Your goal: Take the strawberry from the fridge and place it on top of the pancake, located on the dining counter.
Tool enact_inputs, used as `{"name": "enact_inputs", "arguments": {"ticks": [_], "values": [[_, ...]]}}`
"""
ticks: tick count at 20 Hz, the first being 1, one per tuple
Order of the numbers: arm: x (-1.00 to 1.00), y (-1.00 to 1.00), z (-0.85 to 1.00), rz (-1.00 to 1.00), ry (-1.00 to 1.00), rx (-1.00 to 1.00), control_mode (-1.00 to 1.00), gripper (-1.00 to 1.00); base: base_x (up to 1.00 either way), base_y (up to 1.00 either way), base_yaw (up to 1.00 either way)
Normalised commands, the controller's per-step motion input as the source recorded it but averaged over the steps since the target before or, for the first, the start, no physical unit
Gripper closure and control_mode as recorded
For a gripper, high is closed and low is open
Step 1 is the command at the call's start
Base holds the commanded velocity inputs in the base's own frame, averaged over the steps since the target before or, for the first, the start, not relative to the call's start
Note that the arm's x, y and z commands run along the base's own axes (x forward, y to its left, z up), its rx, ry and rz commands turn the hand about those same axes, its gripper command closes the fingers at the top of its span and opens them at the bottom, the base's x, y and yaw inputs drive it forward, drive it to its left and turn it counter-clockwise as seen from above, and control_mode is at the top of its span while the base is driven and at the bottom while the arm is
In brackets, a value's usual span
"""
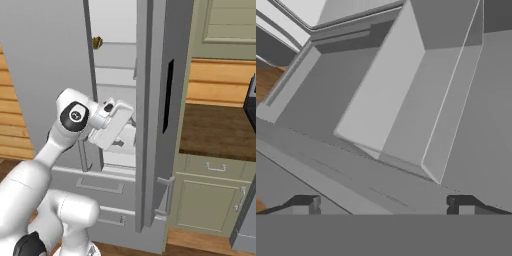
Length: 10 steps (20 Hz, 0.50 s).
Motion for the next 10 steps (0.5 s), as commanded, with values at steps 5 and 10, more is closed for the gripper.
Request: {"name": "enact_inputs", "arguments": {"ticks": [5, 10], "values": [[-0.23, 0.14, 0.30, 0.00, -0.02, 0.02, -1.00, -1.00, 0.00, 0.00, 0.00], [-0.02, 0.60, 0.00, 0.00, -0.10, 0.21, -1.00, -1.00, 0.00, 0.00, 0.00]]}}
